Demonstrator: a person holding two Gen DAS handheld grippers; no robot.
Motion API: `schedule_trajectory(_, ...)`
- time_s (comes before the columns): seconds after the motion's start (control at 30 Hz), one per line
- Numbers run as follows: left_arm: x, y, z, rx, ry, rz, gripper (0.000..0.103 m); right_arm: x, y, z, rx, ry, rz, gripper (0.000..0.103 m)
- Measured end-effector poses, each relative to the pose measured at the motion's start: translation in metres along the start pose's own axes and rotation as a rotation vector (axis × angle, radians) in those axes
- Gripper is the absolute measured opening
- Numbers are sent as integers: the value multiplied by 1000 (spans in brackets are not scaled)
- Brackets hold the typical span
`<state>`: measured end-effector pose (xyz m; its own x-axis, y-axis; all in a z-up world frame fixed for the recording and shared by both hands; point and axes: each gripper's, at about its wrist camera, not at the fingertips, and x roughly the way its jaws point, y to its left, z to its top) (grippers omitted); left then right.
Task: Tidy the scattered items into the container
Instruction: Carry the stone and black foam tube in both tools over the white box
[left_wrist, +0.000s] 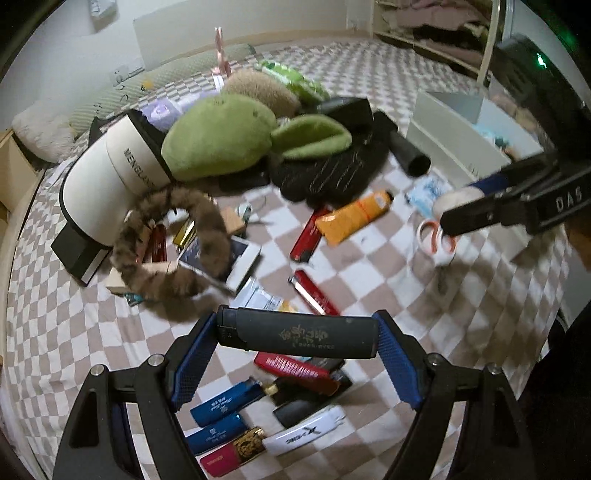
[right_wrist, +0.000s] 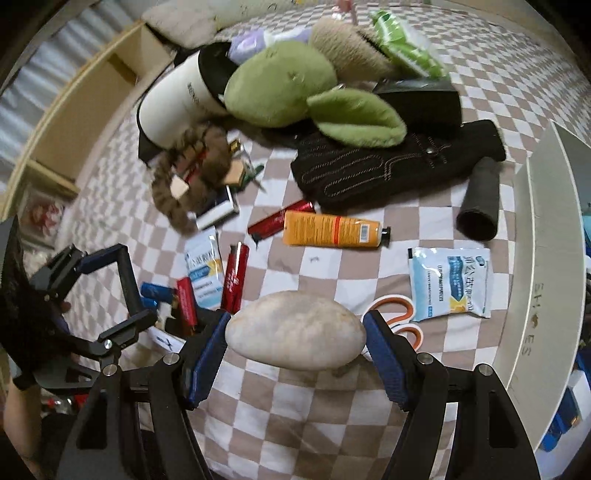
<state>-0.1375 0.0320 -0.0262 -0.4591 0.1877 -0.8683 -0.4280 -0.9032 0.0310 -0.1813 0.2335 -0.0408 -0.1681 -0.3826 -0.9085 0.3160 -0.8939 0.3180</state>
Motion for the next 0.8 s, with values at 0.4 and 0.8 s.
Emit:
schedule_trajectory(0.4, -13, -8, 25, -42, -51, -11, 84, -19, -13, 4, 90, -59, 75, 74)
schedule_trajectory(0.8, -20, -25, 55, -48, -107, -31, 84, -63, -58, 3, 255, -188, 196, 74)
